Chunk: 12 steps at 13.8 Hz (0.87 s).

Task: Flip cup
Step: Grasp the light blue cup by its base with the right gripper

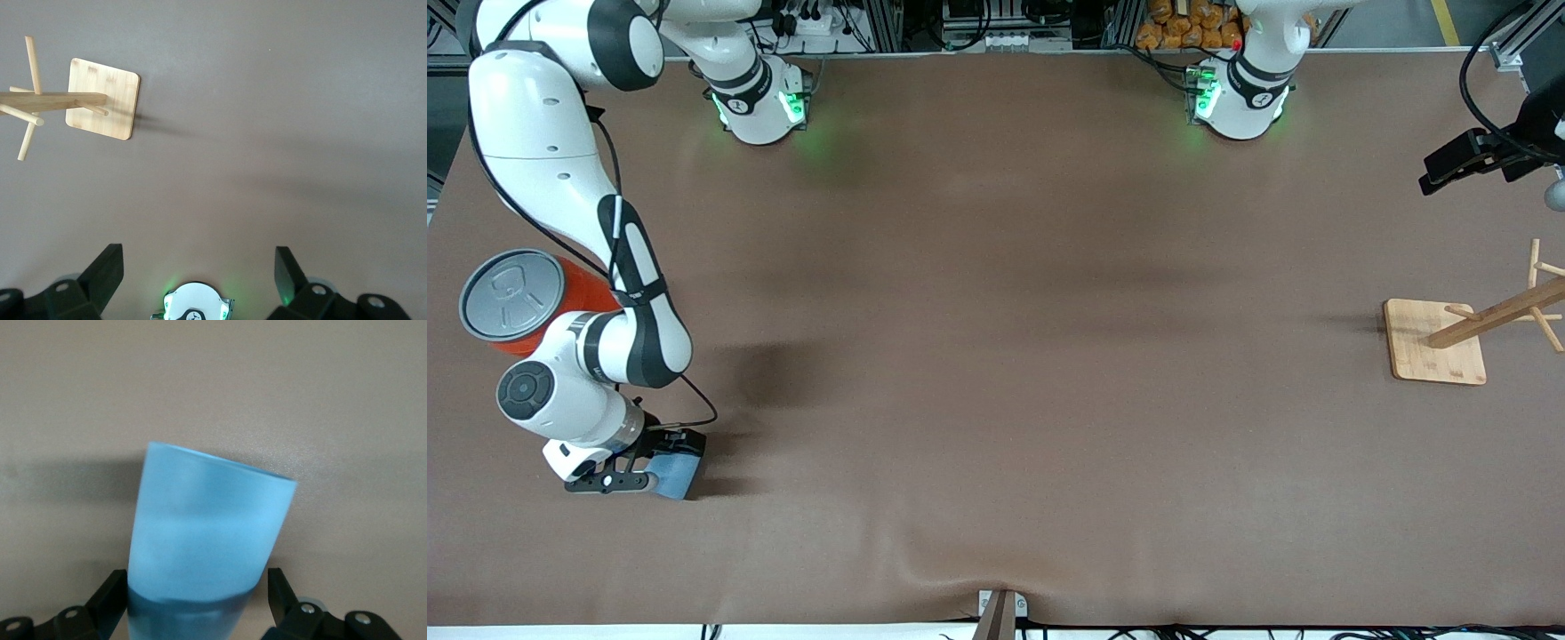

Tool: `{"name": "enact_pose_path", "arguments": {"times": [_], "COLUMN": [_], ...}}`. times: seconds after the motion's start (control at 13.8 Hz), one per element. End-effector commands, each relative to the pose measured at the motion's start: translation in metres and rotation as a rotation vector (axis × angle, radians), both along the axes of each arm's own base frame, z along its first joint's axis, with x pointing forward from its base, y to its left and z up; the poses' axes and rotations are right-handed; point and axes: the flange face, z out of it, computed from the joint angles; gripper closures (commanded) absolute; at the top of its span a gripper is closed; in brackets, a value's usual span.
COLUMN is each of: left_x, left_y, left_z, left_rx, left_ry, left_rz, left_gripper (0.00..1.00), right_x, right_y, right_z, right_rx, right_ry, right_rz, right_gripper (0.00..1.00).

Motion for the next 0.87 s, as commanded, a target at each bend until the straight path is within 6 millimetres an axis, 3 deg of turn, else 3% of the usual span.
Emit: {"name": "enact_pose_path", "arguments": {"times": [0.0, 0.22, 0.44, 0.58, 0.8], "left_x": [-0.007, -0.011, -0.011, -0.008, -0.006], "left_y": [0.002, 0.0, -0.001, -0.004, -0.005], "left_z": [0.007, 0.015, 0.017, 0.015, 0.016], "left_rx": [-0.011, -0.011, -0.012, -0.039, -0.043], "left_ry": [-0.002, -0.017, -0.023, -0.026, -0.04], "left_rz": [-0.014, -0.016, -0.017, -0.022, -0.023], "left_gripper": [0.0, 0.0, 0.0, 0.0, 0.0], "right_x": [0.005, 0.006, 0.006, 0.002, 0.002], "right_y": [0.004, 0.005, 0.012, 0.03, 0.045], "right_z": [-0.001, -0.001, 0.006, 0.021, 0.035], "right_rx": [0.02, 0.022, 0.02, 0.015, 0.009], "right_ry": [-0.013, -0.015, -0.01, 0.057, 0.051], "right_rz": [-0.065, -0.083, -0.018, 0.137, 0.315], "right_gripper": [0.15, 0.36, 0.41, 0.43, 0.55]}}
